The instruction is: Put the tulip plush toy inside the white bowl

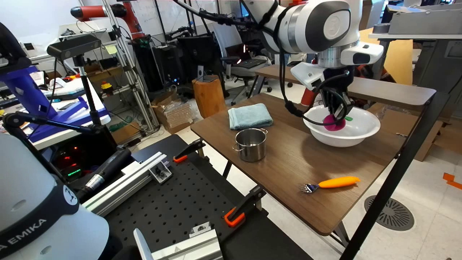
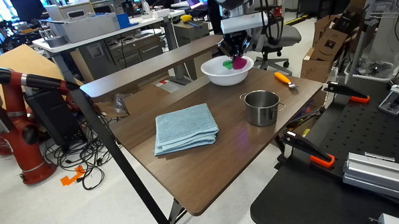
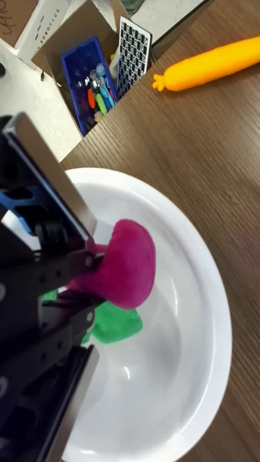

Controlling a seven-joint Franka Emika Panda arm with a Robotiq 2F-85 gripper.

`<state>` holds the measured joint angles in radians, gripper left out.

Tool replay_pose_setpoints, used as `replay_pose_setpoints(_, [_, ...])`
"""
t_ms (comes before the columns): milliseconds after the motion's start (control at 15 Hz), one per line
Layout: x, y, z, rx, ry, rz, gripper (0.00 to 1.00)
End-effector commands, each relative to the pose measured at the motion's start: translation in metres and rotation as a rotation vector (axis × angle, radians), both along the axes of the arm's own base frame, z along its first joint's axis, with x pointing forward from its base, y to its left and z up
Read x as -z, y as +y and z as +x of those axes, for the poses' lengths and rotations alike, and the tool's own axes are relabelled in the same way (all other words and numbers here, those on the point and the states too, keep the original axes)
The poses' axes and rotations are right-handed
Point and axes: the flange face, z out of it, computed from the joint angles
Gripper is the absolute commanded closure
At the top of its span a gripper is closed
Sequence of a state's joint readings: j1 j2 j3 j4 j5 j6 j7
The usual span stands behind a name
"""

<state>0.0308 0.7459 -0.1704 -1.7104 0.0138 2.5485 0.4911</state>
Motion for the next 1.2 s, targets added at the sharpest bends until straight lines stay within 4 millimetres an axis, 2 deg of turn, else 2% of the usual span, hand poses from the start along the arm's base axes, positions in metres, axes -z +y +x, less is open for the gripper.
replay_pose_setpoints(0, [0.023, 0.002, 0.020, 0.038, 0.006, 0.008, 0.96])
replay_pose_setpoints(200, [0.039, 0.003, 0.028, 0.050, 0.017, 0.009, 0.96])
replay_pose_setpoints(267, [0.042, 0.003, 0.030, 0.051, 0.020, 0.008, 0.60])
replay_pose_setpoints(333, [0.045, 0.002, 0.032, 0.053, 0.021, 0.007, 0.59])
replay_pose_setpoints(667, [0.041, 0.000, 0.041, 0.057, 0.020, 0.009, 0.22])
replay_pose_setpoints(867, [0.030, 0.001, 0.042, 0.051, 0.024, 0.030, 0.02])
replay_pose_setpoints(1133, [0.000, 0.010, 0.040, 0.031, 0.006, 0.067, 0.00])
